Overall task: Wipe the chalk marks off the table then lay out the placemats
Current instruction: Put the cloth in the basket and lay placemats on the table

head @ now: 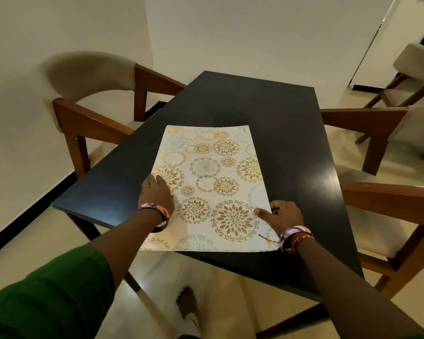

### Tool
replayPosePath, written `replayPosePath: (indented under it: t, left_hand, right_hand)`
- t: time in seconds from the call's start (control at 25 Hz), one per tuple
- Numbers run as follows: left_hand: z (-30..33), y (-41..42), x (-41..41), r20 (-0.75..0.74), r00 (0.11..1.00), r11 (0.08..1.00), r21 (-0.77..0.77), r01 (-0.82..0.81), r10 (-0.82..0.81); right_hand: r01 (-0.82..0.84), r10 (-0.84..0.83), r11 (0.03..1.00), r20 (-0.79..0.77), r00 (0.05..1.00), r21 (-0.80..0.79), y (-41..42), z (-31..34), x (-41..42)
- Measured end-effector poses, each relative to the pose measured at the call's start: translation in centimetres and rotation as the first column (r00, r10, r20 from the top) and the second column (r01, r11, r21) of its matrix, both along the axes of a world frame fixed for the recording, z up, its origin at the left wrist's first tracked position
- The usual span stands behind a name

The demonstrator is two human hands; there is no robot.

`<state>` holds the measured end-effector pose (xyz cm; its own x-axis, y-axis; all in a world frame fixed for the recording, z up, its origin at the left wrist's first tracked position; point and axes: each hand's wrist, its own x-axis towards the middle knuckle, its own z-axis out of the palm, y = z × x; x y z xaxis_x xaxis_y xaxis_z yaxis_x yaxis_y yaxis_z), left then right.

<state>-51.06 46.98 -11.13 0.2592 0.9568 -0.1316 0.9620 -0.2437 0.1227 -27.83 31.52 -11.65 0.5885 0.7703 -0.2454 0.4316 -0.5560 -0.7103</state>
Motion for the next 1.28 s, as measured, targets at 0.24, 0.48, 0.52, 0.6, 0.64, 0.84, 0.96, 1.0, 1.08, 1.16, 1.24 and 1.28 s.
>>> replayPosePath:
  t: [0.24, 0.48, 0.52, 0.6, 0.64, 0.84, 0.96, 1.0, 1.08, 1.16, 1.24, 1.28]
  left_hand:
    - [0.0, -2.7, 2.2, -0.062, 0.973, 0.975, -0.028, 0.219, -0.22]
    - [-0.4, -2.8, -0.4, -0.055, 0.981, 0.977, -0.115, 0.18, -0.187]
    - [-0.6, -2.7, -1.0, -0.055, 0.98, 0.975, -0.121, 0.185, -0.193]
    - [-0.8, -2.4, -1.8, -0.067, 0.976, 0.971, -0.134, 0.197, -0.207]
    - [-0.8, -2.3, -2.0, -0.071, 0.976, 0.971, -0.144, 0.193, -0.205]
    - [0.5, -1.8, -2.3, -0.024, 0.978, 0.966, -0.166, 0.199, -0.206]
    - [1.8, -1.9, -1.8, 0.072, 0.972, 0.957, -0.174, 0.234, -0.224]
    - [2.2, -2.1, -1.4, 0.116, 0.968, 0.954, -0.18, 0.24, -0.222]
    - [3.2, -2.6, -0.7, 0.18, 0.954, 0.943, -0.189, 0.273, -0.24]
    - [3.9, -2.9, -0.1, 0.216, 0.935, 0.926, -0.194, 0.323, -0.281]
    - [4.4, -3.2, 0.4, 0.232, 0.913, 0.903, -0.198, 0.381, -0.335]
    - [4.7, -3.3, 0.5, 0.233, 0.901, 0.891, -0.193, 0.412, -0.366]
  right_hand:
    - [-0.021, 0.018, 1.0, -0.133, 0.991, -0.023, 1.9, -0.2, -5.0]
    - [-0.013, 0.016, 0.997, -0.033, 0.999, 0.073, 3.5, 0.7, -8.3]
    - [-0.013, 0.012, 0.997, 0.013, 1.0, 0.075, 3.5, 1.1, -8.3]
    - [-0.003, -0.003, 0.997, 0.083, 0.997, 0.077, 3.5, 2.2, -8.4]
    - [0.003, -0.011, 0.997, 0.103, 0.995, 0.078, 3.6, 2.7, -8.5]
    - [0.024, -0.038, 0.992, 0.115, 0.993, 0.126, 3.6, 4.3, -8.5]
    - [0.011, -0.033, 0.987, 0.137, 0.99, 0.159, 3.7, 4.3, -8.2]
    - [0.013, -0.037, 0.984, 0.134, 0.99, 0.177, 3.8, 4.4, -8.0]
    - [0.043, -0.064, 0.969, 0.081, 0.995, 0.244, 4.0, 4.7, -7.7]
    - [0.101, -0.101, 0.949, -0.016, 0.995, 0.298, 4.3, 5.5, -7.3]
    - [0.169, -0.137, 0.931, -0.119, 0.983, 0.323, 4.5, 6.2, -6.6]
    - [0.201, -0.156, 0.921, -0.157, 0.975, 0.334, 4.6, 6.5, -6.0]
